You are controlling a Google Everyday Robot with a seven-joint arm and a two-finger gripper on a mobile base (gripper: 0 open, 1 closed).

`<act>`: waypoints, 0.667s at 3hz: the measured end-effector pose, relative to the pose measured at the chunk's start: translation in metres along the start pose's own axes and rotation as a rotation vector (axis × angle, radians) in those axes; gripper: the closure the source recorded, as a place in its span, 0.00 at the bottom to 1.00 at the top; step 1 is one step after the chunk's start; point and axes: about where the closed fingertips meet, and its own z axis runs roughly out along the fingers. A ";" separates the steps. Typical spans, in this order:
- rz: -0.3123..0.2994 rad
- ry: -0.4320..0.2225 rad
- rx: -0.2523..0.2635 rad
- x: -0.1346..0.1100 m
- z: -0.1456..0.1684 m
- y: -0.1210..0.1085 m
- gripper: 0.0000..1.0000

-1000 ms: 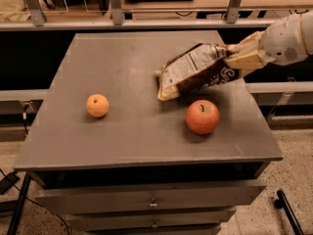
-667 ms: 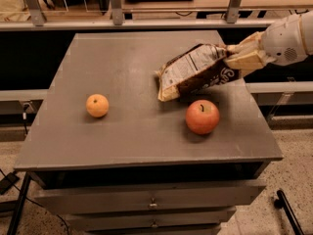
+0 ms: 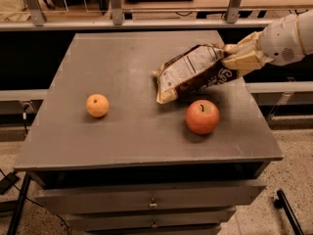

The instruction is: Move brown chip bag near apple

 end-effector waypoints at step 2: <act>-0.002 -0.002 -0.009 -0.001 0.005 0.001 0.00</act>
Offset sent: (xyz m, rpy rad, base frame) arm 0.0005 0.0025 -0.0012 0.0008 0.0021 0.0045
